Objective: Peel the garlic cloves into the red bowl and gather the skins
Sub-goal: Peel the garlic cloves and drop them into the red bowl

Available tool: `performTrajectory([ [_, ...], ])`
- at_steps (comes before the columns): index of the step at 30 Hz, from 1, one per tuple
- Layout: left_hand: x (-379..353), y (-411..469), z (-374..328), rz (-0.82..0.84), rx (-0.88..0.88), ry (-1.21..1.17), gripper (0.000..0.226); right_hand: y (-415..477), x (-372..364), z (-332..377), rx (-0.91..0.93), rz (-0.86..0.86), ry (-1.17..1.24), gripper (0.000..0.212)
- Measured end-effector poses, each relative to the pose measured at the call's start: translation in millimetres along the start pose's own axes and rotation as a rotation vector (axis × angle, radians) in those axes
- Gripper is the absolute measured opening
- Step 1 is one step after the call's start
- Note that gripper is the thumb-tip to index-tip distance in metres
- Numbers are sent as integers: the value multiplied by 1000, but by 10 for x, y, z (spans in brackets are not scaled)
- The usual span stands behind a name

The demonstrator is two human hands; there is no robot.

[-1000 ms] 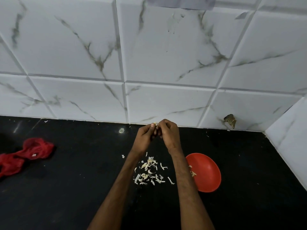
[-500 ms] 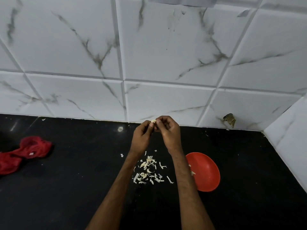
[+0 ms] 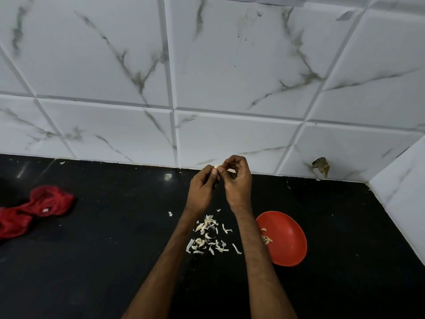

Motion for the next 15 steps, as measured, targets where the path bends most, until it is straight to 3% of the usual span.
performTrajectory([
  [6, 41, -30, -39, -52, -102, 113, 26, -6, -1, 64, 61, 23, -6, 25],
  [15, 94, -52, -12, -192, -196, 229, 33, 25, -111, 86, 33, 98, -67, 37],
])
Point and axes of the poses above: each hand's wrist, its own y-axis towards the middle knuckle, its own x-axis out of the back of the hand, z = x × y, the point moved 5 cm from there along y, towards the middle knuckle, and after that the axes turned 3 degrees about y, right-handed, at the moved point
